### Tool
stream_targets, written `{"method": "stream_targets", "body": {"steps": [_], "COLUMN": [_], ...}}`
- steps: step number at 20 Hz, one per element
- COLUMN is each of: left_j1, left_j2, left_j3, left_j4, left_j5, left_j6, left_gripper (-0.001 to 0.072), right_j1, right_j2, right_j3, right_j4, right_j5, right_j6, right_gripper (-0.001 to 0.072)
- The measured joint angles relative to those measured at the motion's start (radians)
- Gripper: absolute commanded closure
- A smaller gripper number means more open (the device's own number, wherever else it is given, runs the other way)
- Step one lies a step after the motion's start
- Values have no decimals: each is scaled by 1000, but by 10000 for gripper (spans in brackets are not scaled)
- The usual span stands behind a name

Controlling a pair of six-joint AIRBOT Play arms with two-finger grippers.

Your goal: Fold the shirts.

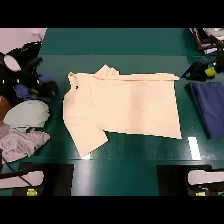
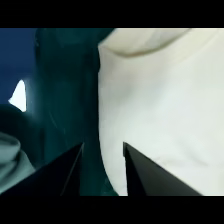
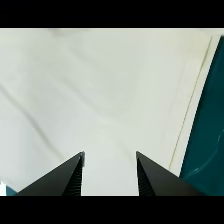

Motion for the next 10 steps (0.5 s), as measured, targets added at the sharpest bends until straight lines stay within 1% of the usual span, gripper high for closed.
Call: {"method": "stream_targets", "body": {"steps": [3, 5, 10], "left_j1": [10, 12, 14], "left_j2": [90, 124, 154], "left_j3": [-208, -307, -444], "left_j4": [-16, -48, -148], "left_j5": [31, 55, 140], "left_j6": [16, 30, 69], "left_gripper": [381, 381, 382], "right_j1": [-27, -41, -53], "right_j2": [113, 176, 299], "right_j3": [-184, -281, -450], "right_j4": [5, 6, 7], "right_j5": [-6, -19, -44], "right_j6": [-16, -21, -27], "right_gripper": [325, 325, 325]}}
